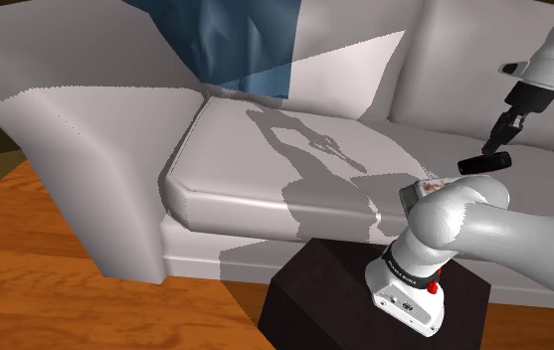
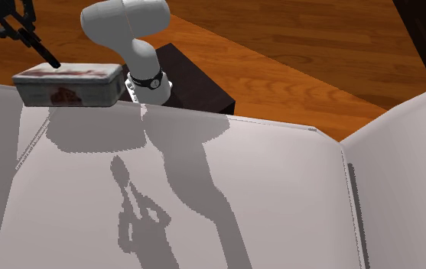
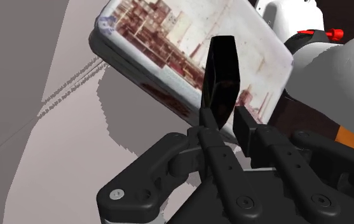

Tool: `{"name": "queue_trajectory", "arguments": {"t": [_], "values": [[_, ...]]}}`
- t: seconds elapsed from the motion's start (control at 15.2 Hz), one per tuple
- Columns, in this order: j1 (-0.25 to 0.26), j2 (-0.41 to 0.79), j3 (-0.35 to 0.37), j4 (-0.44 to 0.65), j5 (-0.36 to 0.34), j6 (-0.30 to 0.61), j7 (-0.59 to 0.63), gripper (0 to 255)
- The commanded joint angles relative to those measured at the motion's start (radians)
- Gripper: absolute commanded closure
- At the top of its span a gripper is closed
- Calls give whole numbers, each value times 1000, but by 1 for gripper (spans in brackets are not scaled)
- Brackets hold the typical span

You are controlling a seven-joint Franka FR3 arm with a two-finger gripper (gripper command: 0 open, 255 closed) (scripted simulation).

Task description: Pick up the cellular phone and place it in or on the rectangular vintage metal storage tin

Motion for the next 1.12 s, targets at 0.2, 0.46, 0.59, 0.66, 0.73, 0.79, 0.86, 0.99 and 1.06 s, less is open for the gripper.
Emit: {"name": "queue_trajectory", "arguments": {"t": [0.2,0.46,0.59,0.66,0.73,0.79,0.86,0.99,1.06], "values": [[-18,-37,-36,-72,-36,37,3,255],[-33,-62,-68,-126,-67,66,5,255],[-38,-69,-78,-140,-77,75,5,255],[-38,-69,-77,-140,-77,75,5,255],[-37,-69,-78,-140,-77,75,5,255],[-37,-69,-78,-140,-77,75,5,255],[-37,-69,-78,-140,-77,74,5,255],[-37,-69,-78,-140,-77,74,6,255],[-37,-69,-78,-140,-77,74,6,255]]}}
